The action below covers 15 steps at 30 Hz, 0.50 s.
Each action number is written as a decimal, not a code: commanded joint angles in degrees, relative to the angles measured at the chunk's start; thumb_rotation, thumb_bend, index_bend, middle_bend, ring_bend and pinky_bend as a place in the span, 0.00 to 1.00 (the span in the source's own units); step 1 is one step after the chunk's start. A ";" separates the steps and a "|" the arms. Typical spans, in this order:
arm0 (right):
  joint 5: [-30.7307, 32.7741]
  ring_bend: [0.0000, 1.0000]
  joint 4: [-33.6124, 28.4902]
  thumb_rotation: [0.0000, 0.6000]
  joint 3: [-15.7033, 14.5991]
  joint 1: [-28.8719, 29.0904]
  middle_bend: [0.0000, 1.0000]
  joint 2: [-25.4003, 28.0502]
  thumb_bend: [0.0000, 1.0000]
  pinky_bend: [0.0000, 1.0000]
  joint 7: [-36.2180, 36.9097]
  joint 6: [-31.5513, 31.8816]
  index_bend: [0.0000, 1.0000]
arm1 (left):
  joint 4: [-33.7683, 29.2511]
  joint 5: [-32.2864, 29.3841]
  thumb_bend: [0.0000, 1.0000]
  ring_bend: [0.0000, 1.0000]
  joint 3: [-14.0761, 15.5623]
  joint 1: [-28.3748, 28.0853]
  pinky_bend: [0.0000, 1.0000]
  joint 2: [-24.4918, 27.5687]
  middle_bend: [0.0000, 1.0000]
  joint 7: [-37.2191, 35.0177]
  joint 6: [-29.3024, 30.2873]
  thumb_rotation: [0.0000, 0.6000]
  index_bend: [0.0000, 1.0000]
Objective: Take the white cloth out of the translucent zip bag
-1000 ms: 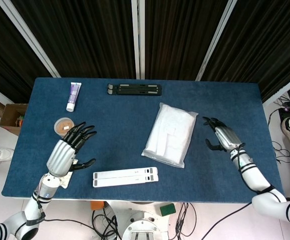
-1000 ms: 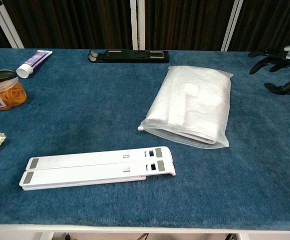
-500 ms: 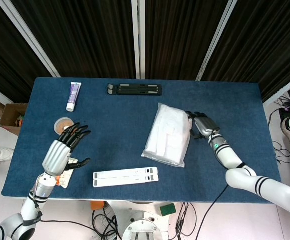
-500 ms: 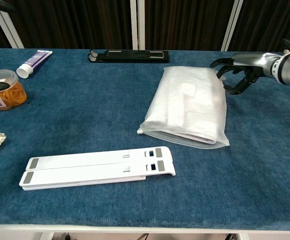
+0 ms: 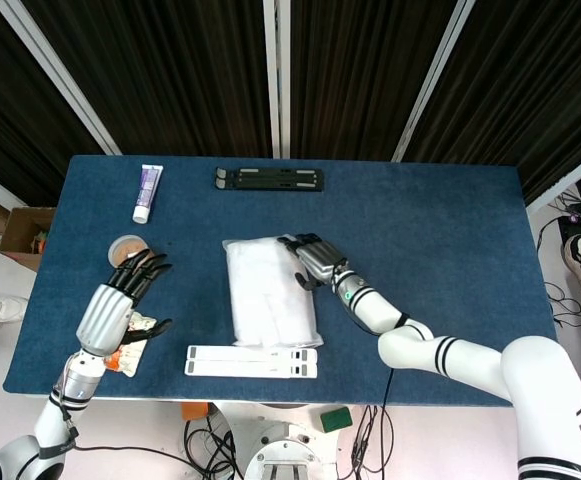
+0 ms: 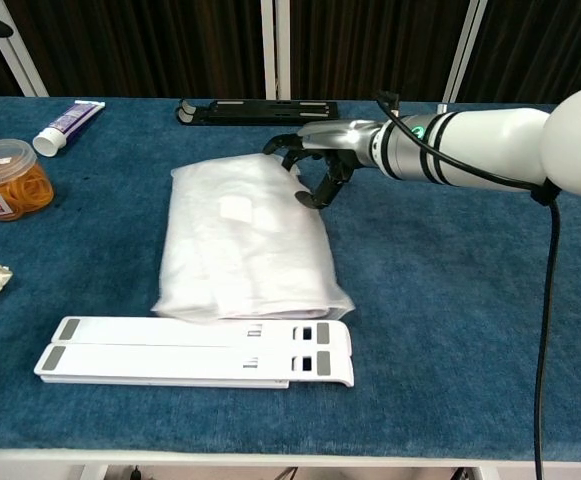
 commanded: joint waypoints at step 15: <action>-30.76 0.00 -23.72 1.00 -9.03 -7.11 0.23 7.10 0.59 0.00 5.75 18.04 0.00 | -0.13 0.75 0.15 0.06 0.44 0.87 0.16 0.00 0.13 -0.26 0.48 1.00 0.17</action>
